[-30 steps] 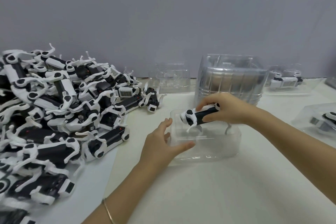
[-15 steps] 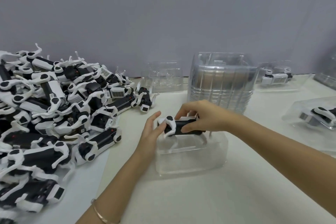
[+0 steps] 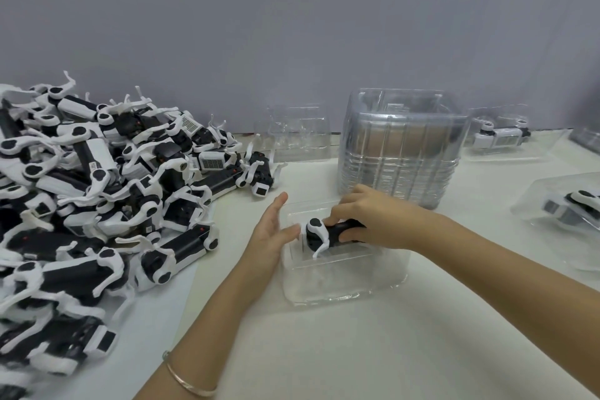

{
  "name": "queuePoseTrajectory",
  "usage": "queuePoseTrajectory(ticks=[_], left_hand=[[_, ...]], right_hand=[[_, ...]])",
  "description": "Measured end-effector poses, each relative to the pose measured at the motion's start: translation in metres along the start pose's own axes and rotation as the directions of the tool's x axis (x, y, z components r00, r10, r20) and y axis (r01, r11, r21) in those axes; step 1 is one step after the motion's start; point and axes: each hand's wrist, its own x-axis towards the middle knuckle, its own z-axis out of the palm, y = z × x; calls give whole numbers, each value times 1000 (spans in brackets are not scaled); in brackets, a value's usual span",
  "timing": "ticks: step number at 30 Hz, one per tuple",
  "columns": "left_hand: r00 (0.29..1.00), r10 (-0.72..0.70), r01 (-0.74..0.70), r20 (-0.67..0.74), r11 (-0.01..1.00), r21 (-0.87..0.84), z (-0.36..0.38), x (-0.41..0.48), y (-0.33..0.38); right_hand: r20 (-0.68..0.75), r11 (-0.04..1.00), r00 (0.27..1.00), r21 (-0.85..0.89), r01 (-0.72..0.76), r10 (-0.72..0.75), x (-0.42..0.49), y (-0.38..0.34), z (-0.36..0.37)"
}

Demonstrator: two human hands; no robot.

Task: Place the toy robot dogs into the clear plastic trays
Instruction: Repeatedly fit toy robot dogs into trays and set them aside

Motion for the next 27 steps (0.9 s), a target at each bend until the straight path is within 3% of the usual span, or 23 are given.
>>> queuePoseTrajectory(ticks=[2, 4, 5, 7, 8, 9, 12, 14, 17, 20, 24, 27], left_hand=[[1000, 5, -5, -5, 1000, -9, 1, 1, -1], [999, 2, -4, -33, 999, -34, 2, 3, 1], [998, -14, 11, -67, 999, -51, 3, 4, 4], [982, -96, 86, -165, 994, -66, 5, 4, 11], [963, -162, 154, -214, 987, -53, 6, 5, 14], [943, -223, 224, -246, 974, -24, 6, 6, 14], [930, -273, 296, -245, 953, 59, 13, 7, 15], [962, -183, 203, -203, 976, 79, 17, 9, 11], [966, 77, -49, -249, 992, 115, 23, 4, 19], [933, 272, -245, -237, 960, 136, 13, -3, 25], [920, 315, -290, -233, 947, 137, 5, -3, 28], [924, 311, -280, -223, 947, 158, 9, -1, 28]], right_hand=[[-28, 999, 1000, 49, 12, -11, -3, 3, 1], [-159, 951, 986, 310, -6, 58, -11, 6, -1], [-294, 885, 943, 466, 0, 155, -16, 7, -2], [-491, 727, 739, 687, 4, 461, -28, 10, 0], [-456, 641, 653, 765, -59, 604, -33, 12, 4], [-345, 549, 622, 819, -167, 703, -37, 12, 8], [99, 327, 658, 806, -493, 746, -44, 12, 30], [216, 239, 716, 846, -476, 664, -43, 2, 30], [95, 114, 830, 976, -187, 550, -39, -6, 19], [-42, 70, 864, 997, 7, 502, -32, -5, 15], [-120, 142, 849, 988, 54, 515, -21, -11, 16], [-131, 109, 817, 990, 83, 562, -14, -18, 17]])
